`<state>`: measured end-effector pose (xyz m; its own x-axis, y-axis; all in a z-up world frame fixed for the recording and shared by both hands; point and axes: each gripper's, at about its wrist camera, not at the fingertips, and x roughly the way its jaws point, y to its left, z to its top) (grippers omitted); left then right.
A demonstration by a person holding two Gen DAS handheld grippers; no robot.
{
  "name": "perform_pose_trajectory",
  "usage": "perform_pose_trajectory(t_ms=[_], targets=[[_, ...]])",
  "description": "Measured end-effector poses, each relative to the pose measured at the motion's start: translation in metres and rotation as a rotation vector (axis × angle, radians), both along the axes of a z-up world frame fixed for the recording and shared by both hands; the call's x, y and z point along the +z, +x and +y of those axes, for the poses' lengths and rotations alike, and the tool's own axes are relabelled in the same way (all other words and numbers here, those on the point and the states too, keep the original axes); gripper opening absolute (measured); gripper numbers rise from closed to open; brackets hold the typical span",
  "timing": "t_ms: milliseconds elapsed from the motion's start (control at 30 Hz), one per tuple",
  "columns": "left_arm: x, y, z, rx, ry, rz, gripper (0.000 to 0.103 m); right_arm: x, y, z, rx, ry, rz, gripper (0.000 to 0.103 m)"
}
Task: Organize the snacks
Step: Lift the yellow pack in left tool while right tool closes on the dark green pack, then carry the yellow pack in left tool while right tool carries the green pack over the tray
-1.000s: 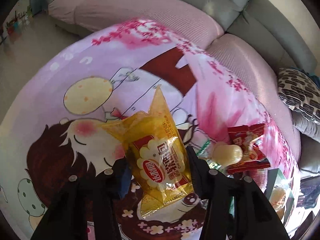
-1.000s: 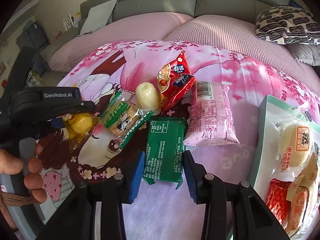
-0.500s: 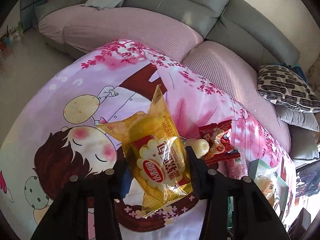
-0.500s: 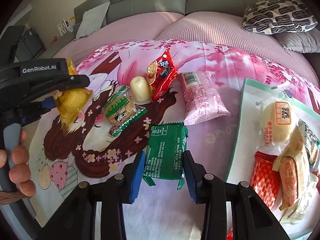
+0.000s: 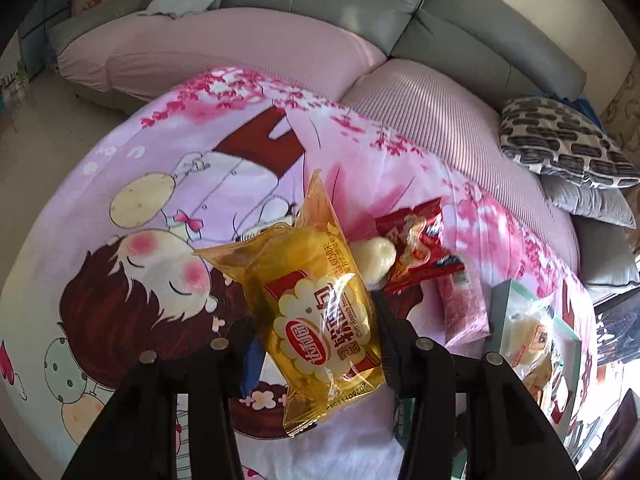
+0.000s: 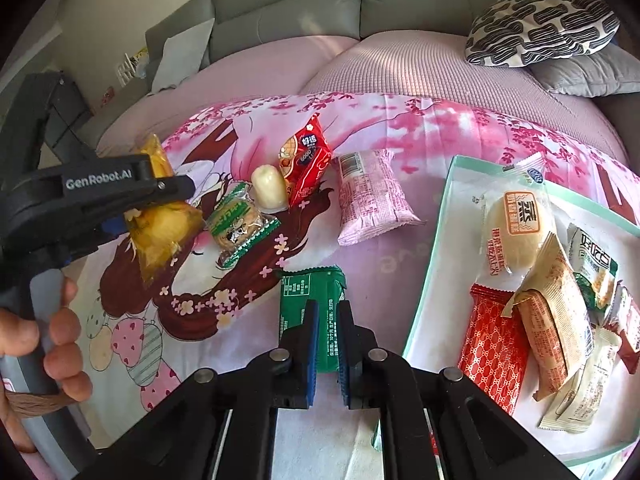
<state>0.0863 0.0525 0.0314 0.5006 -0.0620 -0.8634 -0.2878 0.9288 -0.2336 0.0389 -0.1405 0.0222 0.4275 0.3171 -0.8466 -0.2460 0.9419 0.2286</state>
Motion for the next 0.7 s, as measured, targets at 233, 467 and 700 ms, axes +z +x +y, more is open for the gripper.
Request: perform_pose_trajectory(t_ms=[233,467,700], targets=[[-0.009,-0.003,0.003,0.004,-0.010,0.032,0.050,-0.012,0.002,0.005,0.009,-0.030,0.011,0.011],[-0.013,0.000,0.001,-0.012,-0.031,0.045,0.050,-0.019,0.008,0.012,0.028,-0.031,0.010,0.034],[-0.020,0.002,0.005,-0.004,-0.051,0.062,0.050,-0.028,0.010,0.029,0.068,-0.087,-0.010,0.036]])
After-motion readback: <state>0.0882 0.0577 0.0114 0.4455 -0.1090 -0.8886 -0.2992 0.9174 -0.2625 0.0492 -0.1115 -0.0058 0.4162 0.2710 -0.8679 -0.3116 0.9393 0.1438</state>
